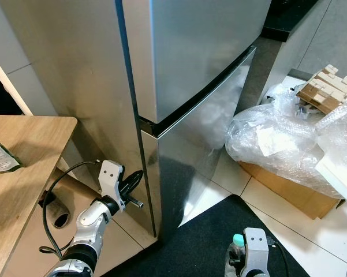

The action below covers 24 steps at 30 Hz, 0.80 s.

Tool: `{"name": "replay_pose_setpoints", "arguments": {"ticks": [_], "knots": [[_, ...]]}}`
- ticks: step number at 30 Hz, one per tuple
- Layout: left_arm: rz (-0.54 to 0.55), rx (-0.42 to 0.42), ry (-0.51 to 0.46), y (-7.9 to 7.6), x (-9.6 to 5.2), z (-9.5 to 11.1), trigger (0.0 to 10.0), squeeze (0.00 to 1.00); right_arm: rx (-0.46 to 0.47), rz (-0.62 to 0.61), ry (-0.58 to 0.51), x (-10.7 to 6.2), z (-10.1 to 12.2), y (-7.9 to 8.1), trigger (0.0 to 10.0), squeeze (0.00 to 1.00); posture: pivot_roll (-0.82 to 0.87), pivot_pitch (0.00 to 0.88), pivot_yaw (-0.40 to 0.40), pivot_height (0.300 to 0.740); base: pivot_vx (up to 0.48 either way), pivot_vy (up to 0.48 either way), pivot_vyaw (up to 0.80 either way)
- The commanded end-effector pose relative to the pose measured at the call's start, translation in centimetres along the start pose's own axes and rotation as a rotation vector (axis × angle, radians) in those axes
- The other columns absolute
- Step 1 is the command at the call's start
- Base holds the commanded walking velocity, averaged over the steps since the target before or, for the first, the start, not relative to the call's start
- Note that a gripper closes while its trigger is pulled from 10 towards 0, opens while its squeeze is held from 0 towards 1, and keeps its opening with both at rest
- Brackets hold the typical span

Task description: Restocking fridge

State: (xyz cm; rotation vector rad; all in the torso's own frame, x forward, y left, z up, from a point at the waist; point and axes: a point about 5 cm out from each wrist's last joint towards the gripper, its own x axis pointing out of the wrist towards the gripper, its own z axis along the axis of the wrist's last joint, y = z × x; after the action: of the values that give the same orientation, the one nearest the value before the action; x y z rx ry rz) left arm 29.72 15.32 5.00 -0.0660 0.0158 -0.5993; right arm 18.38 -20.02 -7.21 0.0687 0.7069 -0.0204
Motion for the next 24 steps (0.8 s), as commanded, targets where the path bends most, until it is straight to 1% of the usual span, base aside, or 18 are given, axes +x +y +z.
{"name": "replay_pose_setpoints", "arguments": {"ticks": [1, 2, 4, 5, 6, 8, 9, 10, 11, 13, 14, 16, 17, 19, 20, 24], "knots": [[-0.011, -0.028, 0.011, -0.7, 0.5, -0.4, 3.8, 0.00, 0.020, -0.011, 0.003, -0.2, -0.4, -0.1, 10.0, 0.00, -0.16, 0.106, 0.058, 0.740, 0.000, 0.000, 0.00], [-0.016, -0.031, 0.011, -0.8, 0.7, -0.4, 4.0, 0.00, 0.021, -0.012, 0.002, -0.2, -0.5, -0.1, 10.0, 0.00, -0.16, 0.107, 0.059, 0.740, 0.000, 0.000, 0.00], [-0.016, -0.031, 0.011, -0.8, 0.7, -0.4, 4.0, 0.00, 0.021, -0.012, 0.002, -0.2, -0.5, -0.1, 10.0, 0.00, -0.16, 0.107, 0.059, 0.740, 0.000, 0.000, 0.00], [-0.020, -0.029, 0.011, -1.0, 0.9, -0.3, 4.5, 0.00, 0.022, -0.014, 0.001, -0.3, -0.5, -0.1, 10.0, 0.00, -0.17, 0.106, 0.060, 0.740, 0.000, 0.000, 0.00], [-0.020, -0.029, 0.011, -1.0, 0.9, -0.3, 4.5, 0.00, 0.022, -0.014, 0.001, -0.3, -0.5, -0.1, 10.0, 0.00, -0.17, 0.106, 0.060, 0.740, 0.000, 0.000, 0.00], [-0.025, -0.023, 0.011, -1.1, 1.3, -0.1, 5.0, 0.00, 0.022, -0.017, 0.000, -0.3, -0.5, -0.2, 10.0, 0.00, -0.17, 0.107, 0.063, 0.740, 0.000, 0.000, 0.00], [-0.025, -0.022, 0.011, -1.1, 1.4, 0.0, 5.0, 0.00, 0.023, -0.018, 0.000, -0.3, -0.5, -0.3, 10.0, 0.00, -0.17, 0.106, 0.063, 0.740, 0.000, 0.000, 0.00], [-0.023, -0.018, 0.012, -1.1, 1.5, 0.0, 5.7, 0.00, 0.023, -0.019, 0.000, -0.3, -0.5, -0.3, 10.0, 0.00, -0.17, 0.106, 0.064, 0.740, 0.000, 0.000, 0.00], [-0.024, -0.010, 0.013, -1.1, 1.6, 0.1, 5.8, 0.00, 0.023, -0.019, 0.000, -0.3, -0.5, -0.3, 10.0, 0.00, -0.17, 0.106, 0.064, 0.740, 0.000, 0.000, 0.00], [-0.023, -0.003, 0.012, -1.1, 1.8, 0.2, 5.7, 0.00, 0.024, -0.021, 0.000, -0.3, -0.5, -0.3, 10.0, 0.00, -0.17, 0.107, 0.066, 0.740, 0.000, 0.000, 0.00], [-0.019, 0.010, 0.013, -1.0, 1.9, 0.3, 5.4, 0.00, 0.025, -0.021, -0.001, -0.3, -0.5, -0.3, 10.0, 0.00, -0.17, 0.108, 0.069, 0.740, 0.000, 0.000, 0.00], [-0.013, 0.019, 0.013, -1.0, 2.1, 0.5, 5.4, 0.00, 0.027, -0.023, -0.001, -0.3, -0.5, -0.3, 10.0, 0.00, -0.17, 0.109, 0.071, 0.740, 0.000, 0.000, 0.00], [0.001, 0.030, 0.011, -0.8, 2.1, 0.6, 5.0, 0.00, 0.028, -0.024, -0.002, -0.3, -0.5, -0.3, 10.0, 0.00, -0.17, 0.108, 0.073, 0.740, 0.000, 0.000, 0.00], [0.011, 0.037, 0.011, -0.6, 2.1, 0.7, 5.0, 0.00, 0.030, -0.024, -0.002, -0.3, -0.5, -0.2, 10.0, 0.00, -0.18, 0.108, 0.074, 0.740, 0.000, 0.000, 0.00], [0.043, 0.051, 0.006, -0.1, 2.1, 1.0, 4.9, 0.00, 0.031, -0.026, -0.002, -0.3, -0.6, -0.2, 10.0, 0.00, -0.17, 0.108, 0.075, 0.740, 0.000, 0.000, 0.00], [0.063, 0.043, -0.002, 0.2, 2.1, 1.2, 5.0, 0.00, 0.032, -0.026, -0.002, -0.4, -0.6, -0.3, 10.0, 0.00, -0.17, 0.108, 0.075, 0.740, 0.000, 0.000, 0.00]]}}
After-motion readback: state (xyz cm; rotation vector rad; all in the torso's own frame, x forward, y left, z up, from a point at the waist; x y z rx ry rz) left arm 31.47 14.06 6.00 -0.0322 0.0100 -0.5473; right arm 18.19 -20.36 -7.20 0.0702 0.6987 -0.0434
